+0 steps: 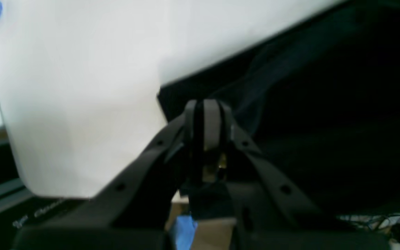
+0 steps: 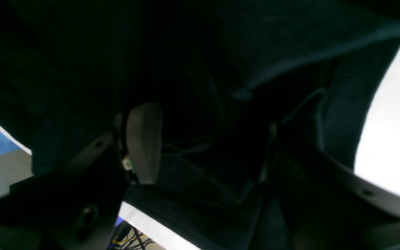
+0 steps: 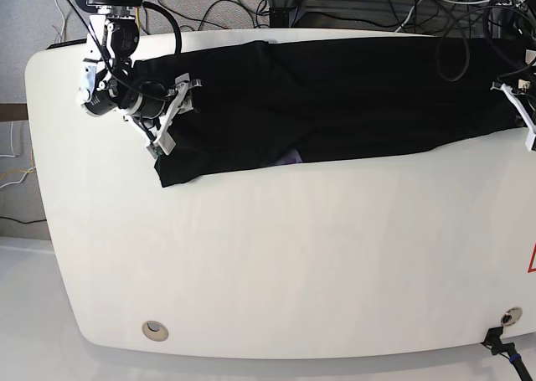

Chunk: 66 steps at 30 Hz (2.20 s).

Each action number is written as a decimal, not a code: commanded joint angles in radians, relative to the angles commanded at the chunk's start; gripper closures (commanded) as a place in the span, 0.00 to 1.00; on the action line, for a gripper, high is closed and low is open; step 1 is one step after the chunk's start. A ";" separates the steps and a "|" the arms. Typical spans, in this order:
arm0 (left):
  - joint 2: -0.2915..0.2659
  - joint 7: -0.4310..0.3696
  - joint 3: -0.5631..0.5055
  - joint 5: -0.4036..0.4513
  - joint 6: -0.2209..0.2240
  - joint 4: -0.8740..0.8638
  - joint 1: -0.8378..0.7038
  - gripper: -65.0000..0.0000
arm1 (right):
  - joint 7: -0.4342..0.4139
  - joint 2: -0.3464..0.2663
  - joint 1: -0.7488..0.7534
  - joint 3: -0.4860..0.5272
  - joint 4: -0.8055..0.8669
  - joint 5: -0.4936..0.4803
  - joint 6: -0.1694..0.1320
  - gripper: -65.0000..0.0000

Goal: Fold the T-shirt properly
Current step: 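Lift the shirt ends with both grippers and fold inward, then lay the strip ends down and release both grippers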

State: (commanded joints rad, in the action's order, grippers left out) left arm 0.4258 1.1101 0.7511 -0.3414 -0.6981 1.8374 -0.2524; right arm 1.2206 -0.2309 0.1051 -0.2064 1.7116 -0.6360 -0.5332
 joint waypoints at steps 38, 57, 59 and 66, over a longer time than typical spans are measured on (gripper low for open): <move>-0.077 -0.005 0.002 0.178 0.000 0.005 0.055 0.29 | 0.006 0.000 0.031 -0.209 0.256 -0.176 -0.006 0.44; -0.249 -0.114 -0.144 0.279 0.000 -0.029 0.025 1.00 | -0.028 0.158 0.026 0.000 0.146 -0.101 -0.084 0.61; -0.249 -0.115 -0.144 0.279 0.000 -0.066 0.025 1.00 | -0.048 0.153 0.023 0.000 0.098 -0.092 -0.084 0.73; -0.232 -0.222 -0.192 0.281 0.000 -0.242 0.028 1.00 | -0.144 0.071 0.021 0.002 -0.092 -0.091 -0.081 1.00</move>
State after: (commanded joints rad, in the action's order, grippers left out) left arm 0.1941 0.8876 0.5593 -0.0606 -0.6981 1.5950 -0.2248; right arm 1.0764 -0.1603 0.1266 -0.2048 1.6195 -0.7265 -0.6145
